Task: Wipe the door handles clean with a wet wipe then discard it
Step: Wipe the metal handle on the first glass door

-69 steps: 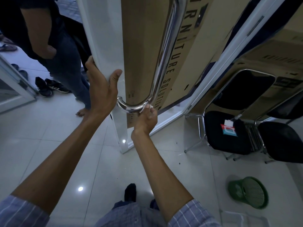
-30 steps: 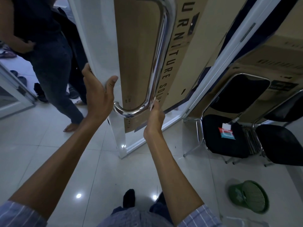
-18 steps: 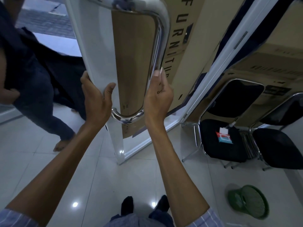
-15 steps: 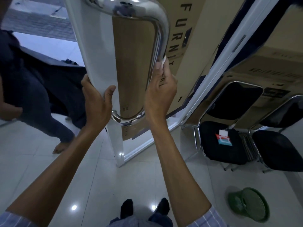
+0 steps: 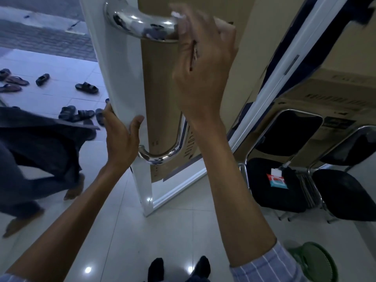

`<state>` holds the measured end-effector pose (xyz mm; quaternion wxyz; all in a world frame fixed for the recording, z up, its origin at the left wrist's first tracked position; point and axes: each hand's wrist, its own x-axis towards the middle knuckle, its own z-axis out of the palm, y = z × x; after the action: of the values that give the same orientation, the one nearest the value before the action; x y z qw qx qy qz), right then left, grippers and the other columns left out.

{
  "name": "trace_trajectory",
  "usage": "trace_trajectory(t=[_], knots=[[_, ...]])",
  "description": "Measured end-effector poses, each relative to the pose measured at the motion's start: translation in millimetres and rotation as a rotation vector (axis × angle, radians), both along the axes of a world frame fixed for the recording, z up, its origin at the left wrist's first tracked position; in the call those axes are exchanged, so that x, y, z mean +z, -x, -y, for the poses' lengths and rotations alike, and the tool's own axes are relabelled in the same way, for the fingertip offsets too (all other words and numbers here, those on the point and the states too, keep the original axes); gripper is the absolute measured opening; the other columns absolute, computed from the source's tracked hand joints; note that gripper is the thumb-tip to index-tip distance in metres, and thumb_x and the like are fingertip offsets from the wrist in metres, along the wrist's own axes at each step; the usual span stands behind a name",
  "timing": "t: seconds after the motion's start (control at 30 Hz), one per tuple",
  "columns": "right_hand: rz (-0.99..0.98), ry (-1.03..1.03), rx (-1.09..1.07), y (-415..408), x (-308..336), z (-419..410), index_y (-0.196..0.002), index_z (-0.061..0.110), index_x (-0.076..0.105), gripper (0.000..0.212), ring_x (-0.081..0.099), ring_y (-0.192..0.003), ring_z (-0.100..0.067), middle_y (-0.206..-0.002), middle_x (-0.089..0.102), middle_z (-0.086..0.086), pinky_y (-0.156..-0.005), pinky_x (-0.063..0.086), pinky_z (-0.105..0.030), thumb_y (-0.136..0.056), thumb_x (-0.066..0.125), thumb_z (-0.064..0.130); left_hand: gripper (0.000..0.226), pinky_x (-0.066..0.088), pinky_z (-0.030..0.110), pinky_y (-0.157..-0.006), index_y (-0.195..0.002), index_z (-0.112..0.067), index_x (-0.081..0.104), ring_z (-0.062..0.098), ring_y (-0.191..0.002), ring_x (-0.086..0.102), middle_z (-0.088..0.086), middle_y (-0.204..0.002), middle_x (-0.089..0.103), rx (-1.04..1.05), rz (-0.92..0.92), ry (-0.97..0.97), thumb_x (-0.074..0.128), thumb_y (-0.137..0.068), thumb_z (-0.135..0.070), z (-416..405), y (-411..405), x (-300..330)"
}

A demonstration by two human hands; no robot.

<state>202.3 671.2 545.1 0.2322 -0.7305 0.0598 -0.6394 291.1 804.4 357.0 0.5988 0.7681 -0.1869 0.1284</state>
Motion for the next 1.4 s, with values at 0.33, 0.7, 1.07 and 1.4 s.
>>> trace_trajectory(t=[0.33,0.7,1.07,1.4], knots=[[-0.064,0.355,-0.092,7,22,-13,-0.105,0.017,0.081,0.021,0.067,-0.113,-0.027,-0.099,0.077,0.006,-0.105,0.037,-0.047,-0.1,0.061,0.019,0.081,0.061,0.052,-0.094,-0.147,-0.018,0.023,0.024,-0.124,0.058,0.004,-0.143,0.047,0.005,0.004,-0.03,0.062,-0.094,-0.066,-3,4,2],[-0.101,-0.071,-0.094,18,-1,2,-0.127,0.022,0.075,0.029,0.055,-0.11,-0.013,-0.103,0.07,0.016,-0.104,0.036,-0.044,-0.108,0.053,0.023,0.078,0.06,0.045,-0.096,-0.148,-0.019,0.024,0.025,-0.125,0.056,0.005,-0.144,0.046,0.024,0.005,-0.069,0.065,-0.095,-0.058,-2,4,3],[-0.265,-0.492,0.229,16,-3,20,-0.085,0.026,0.064,0.037,0.043,-0.056,-0.007,-0.06,0.048,0.01,-0.056,0.039,-0.028,-0.113,0.041,0.021,0.078,0.06,0.048,-0.096,-0.149,-0.019,0.023,0.024,-0.125,0.055,0.006,-0.144,0.046,0.029,0.004,-0.059,0.065,-0.095,-0.057,-1,8,2],[-0.311,0.46,-0.259,6,40,-24,-0.079,0.024,0.067,0.024,0.061,-0.086,-0.021,-0.071,0.05,0.005,-0.096,0.031,-0.041,-0.097,0.052,0.017,0.076,0.061,0.053,-0.094,-0.147,-0.016,0.024,0.021,-0.12,0.056,0.004,-0.141,0.047,0.028,0.002,-0.05,0.064,-0.096,-0.056,-2,14,7]])
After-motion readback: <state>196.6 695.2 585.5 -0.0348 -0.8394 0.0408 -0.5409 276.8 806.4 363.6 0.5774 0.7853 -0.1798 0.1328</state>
